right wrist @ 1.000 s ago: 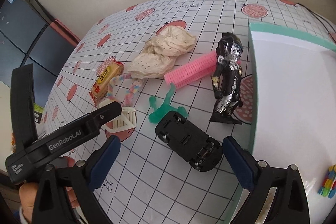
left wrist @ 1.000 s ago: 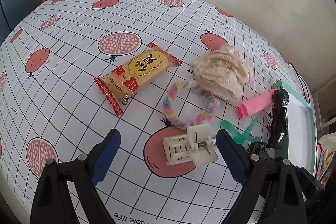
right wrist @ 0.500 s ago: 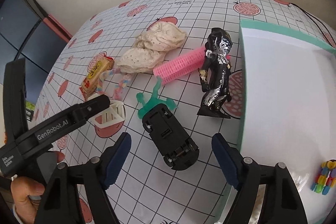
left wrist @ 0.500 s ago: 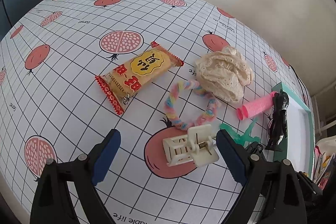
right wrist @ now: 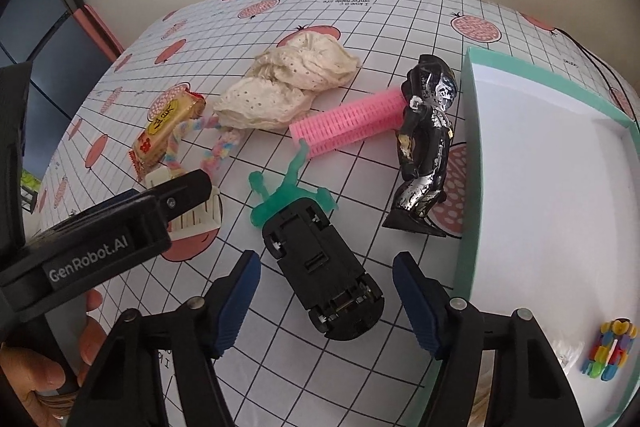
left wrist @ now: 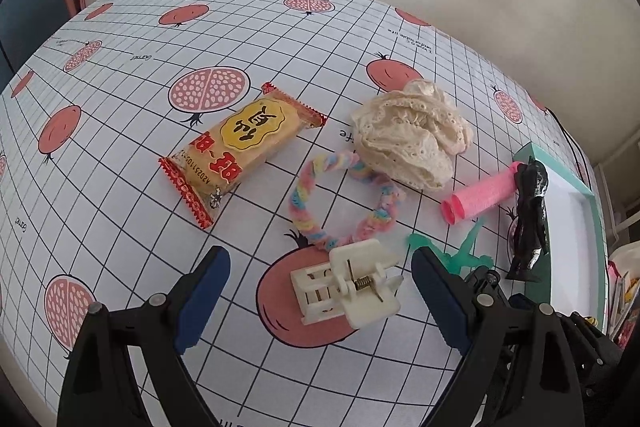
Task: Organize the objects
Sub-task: 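Grasp the black toy car with the right tool while the left tool grasps the white hair clip, then carry the car with the right tool while the left tool carries the clip over the tray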
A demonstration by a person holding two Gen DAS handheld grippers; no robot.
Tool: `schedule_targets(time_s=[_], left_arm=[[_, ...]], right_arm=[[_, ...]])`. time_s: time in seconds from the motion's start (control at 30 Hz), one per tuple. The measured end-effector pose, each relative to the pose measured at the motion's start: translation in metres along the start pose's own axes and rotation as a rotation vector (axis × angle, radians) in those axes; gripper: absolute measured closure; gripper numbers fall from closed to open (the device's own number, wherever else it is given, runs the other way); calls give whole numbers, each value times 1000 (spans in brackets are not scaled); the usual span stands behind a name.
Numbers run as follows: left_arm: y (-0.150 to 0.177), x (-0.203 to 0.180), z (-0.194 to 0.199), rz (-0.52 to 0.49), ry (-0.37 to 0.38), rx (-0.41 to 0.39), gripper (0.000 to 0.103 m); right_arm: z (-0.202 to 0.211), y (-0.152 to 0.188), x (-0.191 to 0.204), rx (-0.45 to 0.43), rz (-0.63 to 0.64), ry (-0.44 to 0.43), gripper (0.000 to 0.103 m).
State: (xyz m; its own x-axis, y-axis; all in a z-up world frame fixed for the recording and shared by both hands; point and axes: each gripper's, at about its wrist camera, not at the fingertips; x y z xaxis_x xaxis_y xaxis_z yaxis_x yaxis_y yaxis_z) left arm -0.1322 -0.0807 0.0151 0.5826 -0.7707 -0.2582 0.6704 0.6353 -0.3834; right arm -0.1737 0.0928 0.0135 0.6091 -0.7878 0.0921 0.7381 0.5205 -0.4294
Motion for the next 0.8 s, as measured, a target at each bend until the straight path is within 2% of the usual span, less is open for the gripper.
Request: schedule_targets(time_s=[0.03,0.07,0.1,0.17,0.27,0.63,0.8], left_arm=[[0,0,0,-1,-8,-1,10],[0,0,1,1,-12,1,13],[-1,-1,1,5,-9,5,25],[-1,0,-2,16,-3,32,35],[0,1,-4,26,-8,48,44],[-4,6,0,66,4,40,45],[-7,3,10,61,15,5,45]], right_arm=[[0,0,1,1,4,1,36],[0,0,1,3,8,3,44],[-1,0,1,8,10,7,49],[-2,1,2,14,16,3,52],[0,2,3,13,28,11,52],[6,4,0,0,25,10,52],[15,4,1,-25,33,5,52]])
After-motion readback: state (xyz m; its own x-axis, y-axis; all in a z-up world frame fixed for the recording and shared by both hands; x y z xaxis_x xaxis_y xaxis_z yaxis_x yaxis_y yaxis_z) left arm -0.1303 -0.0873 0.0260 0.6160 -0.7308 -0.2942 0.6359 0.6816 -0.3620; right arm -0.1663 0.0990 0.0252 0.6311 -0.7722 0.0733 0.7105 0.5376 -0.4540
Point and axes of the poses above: each gripper's, at about its wrist camera, not at the fingertips, and z roughly against the way its jaws point, x to its left, y to its underside, and after that the axes turned 12 degrees about z, right-handed
